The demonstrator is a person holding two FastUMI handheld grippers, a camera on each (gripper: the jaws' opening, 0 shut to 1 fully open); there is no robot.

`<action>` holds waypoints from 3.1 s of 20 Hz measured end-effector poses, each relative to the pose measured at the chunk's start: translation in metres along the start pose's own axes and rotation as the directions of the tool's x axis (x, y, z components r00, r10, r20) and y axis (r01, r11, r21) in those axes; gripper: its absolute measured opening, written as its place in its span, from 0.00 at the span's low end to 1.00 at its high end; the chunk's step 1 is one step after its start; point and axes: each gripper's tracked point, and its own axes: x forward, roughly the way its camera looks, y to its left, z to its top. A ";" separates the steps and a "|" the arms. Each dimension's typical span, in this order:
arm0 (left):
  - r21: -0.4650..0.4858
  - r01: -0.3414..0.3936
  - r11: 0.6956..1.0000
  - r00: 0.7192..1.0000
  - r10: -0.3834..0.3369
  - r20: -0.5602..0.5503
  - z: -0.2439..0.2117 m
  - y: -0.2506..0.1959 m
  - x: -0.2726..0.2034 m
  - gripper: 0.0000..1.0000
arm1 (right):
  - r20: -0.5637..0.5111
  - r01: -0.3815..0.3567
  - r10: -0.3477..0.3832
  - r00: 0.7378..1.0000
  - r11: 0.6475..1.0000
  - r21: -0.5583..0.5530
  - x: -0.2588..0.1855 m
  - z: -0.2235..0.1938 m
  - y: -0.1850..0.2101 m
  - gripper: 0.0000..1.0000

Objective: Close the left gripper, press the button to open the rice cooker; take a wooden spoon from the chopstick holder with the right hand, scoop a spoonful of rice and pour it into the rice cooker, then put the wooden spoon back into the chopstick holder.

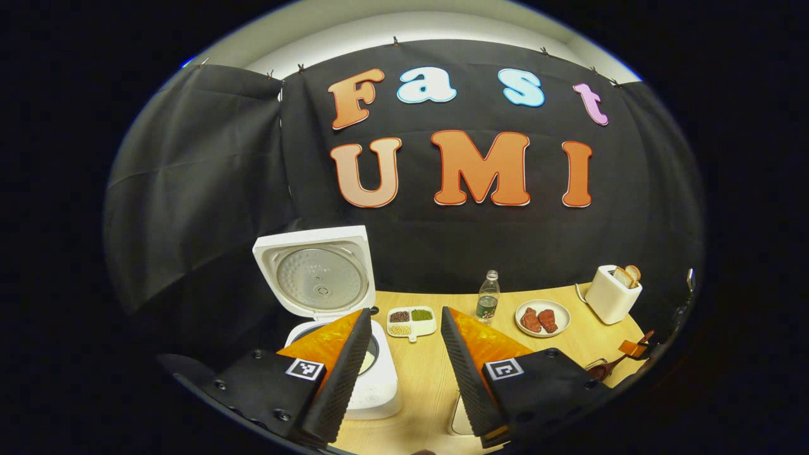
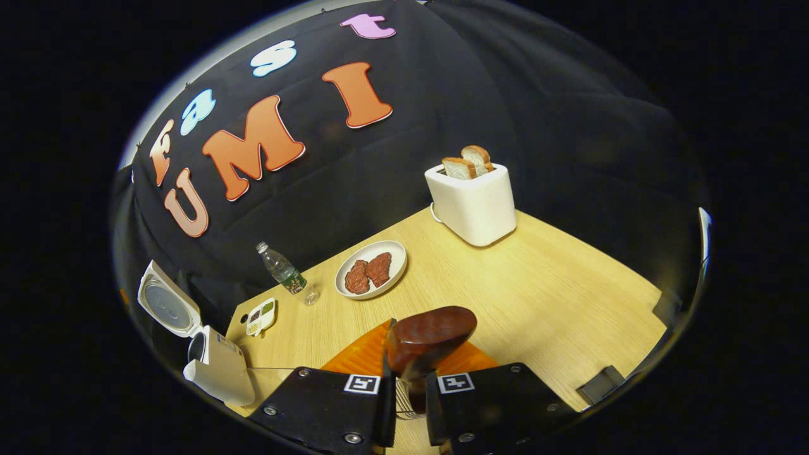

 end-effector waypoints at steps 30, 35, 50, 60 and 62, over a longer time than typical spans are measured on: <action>-0.070 -0.085 0.994 0.995 0.082 -0.054 -0.065 0.153 0.011 1.00 | -0.058 -0.064 0.038 0.998 0.824 -0.562 -0.020 -0.143 0.182 0.19; -0.044 -0.022 0.999 0.997 0.019 -0.076 -0.073 0.146 0.022 1.00 | -0.055 -0.051 0.022 0.998 0.802 -0.595 -0.037 -0.166 0.190 0.19; -0.005 0.023 1.000 0.997 -0.023 -0.079 -0.087 0.181 0.026 1.00 | -0.271 -0.113 0.083 0.959 0.989 -0.099 -0.040 -0.199 0.233 0.19; -0.029 -0.035 0.999 0.996 0.032 -0.087 -0.091 0.208 0.026 1.00 | -0.391 -0.142 0.218 0.894 0.967 0.213 -0.019 -0.209 0.232 0.19; -0.029 -0.033 0.999 0.996 0.030 -0.079 -0.086 0.204 0.025 1.00 | -0.410 -0.152 0.255 0.876 0.952 0.267 -0.016 -0.212 0.233 0.19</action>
